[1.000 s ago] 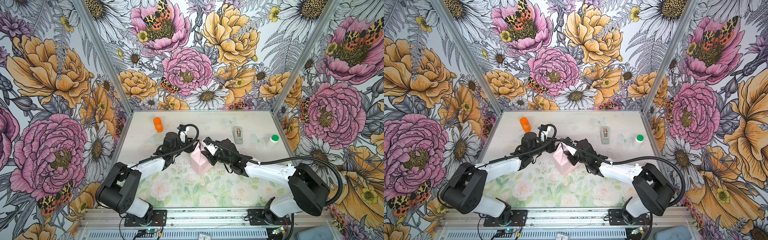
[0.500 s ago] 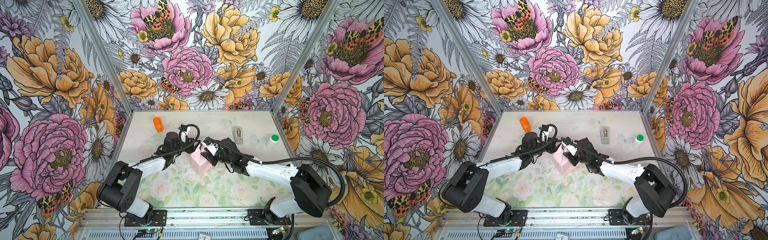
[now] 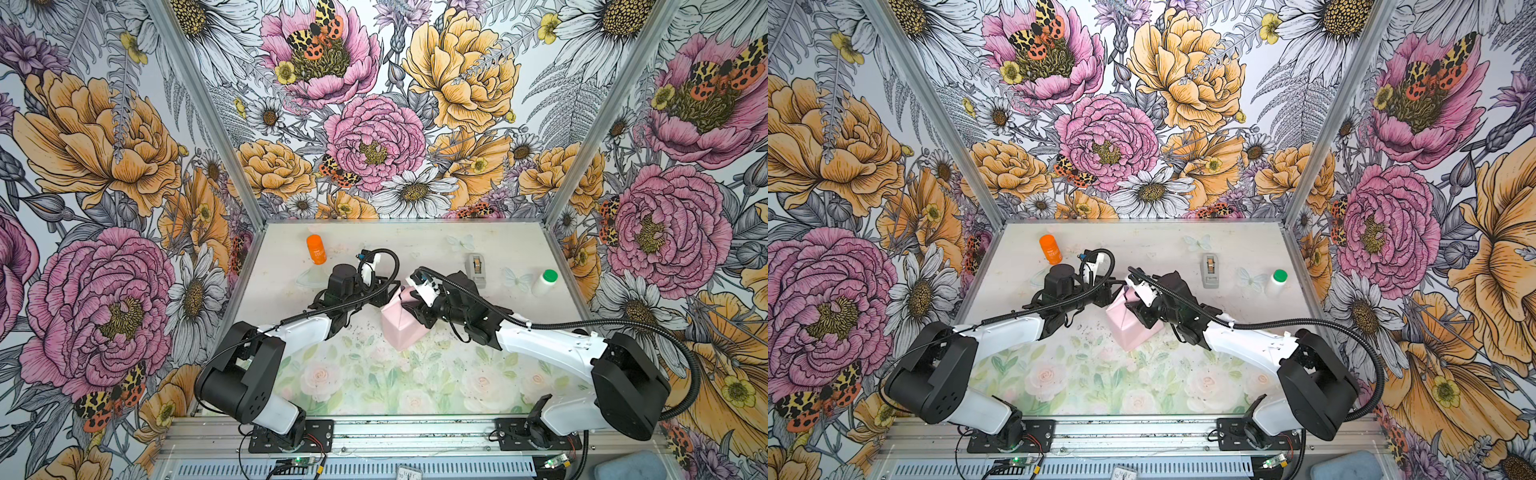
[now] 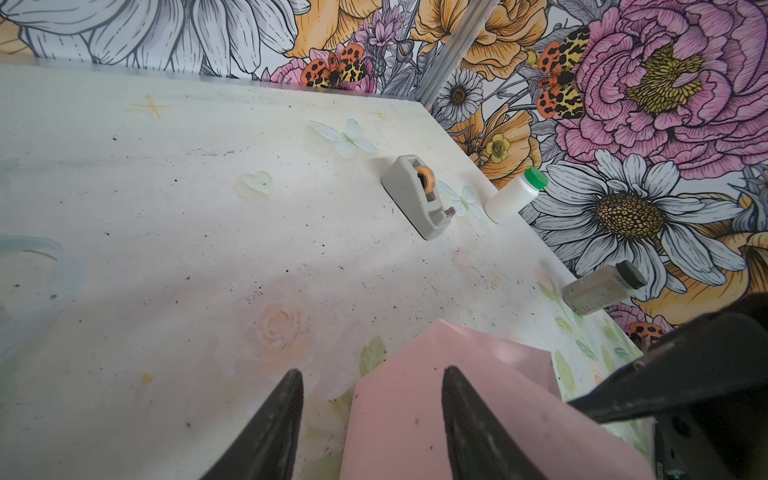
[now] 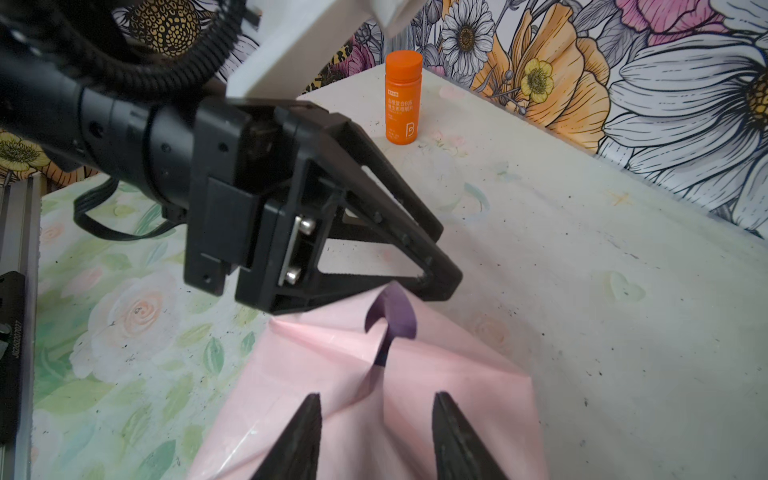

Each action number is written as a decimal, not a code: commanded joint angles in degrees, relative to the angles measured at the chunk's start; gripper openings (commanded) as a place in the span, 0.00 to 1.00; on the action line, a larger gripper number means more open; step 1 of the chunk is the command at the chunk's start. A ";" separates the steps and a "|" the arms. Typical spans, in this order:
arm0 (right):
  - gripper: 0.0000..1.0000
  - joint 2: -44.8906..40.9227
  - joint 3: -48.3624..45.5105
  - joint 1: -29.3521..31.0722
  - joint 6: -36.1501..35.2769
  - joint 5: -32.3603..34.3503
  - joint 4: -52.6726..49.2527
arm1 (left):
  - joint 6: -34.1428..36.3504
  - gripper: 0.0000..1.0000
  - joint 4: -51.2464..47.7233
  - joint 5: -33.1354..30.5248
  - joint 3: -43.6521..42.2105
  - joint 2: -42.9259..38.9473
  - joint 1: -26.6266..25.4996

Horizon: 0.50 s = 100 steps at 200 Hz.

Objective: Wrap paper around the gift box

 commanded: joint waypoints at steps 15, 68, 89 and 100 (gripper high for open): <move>0.37 2.96 2.68 -0.29 0.92 -0.63 -0.64 | 0.66 0.56 0.83 0.12 0.81 0.89 0.51; 0.30 3.21 2.41 -0.34 0.89 -0.56 -4.45 | 0.98 0.55 0.82 1.41 1.03 1.54 -0.01; 0.36 -0.16 1.24 -0.36 1.96 -0.54 -4.12 | 1.42 0.55 0.78 2.00 0.82 1.55 -0.29; 0.41 -2.64 0.13 -0.43 3.01 -0.39 -3.86 | 1.68 0.55 0.79 2.45 0.69 1.54 -0.29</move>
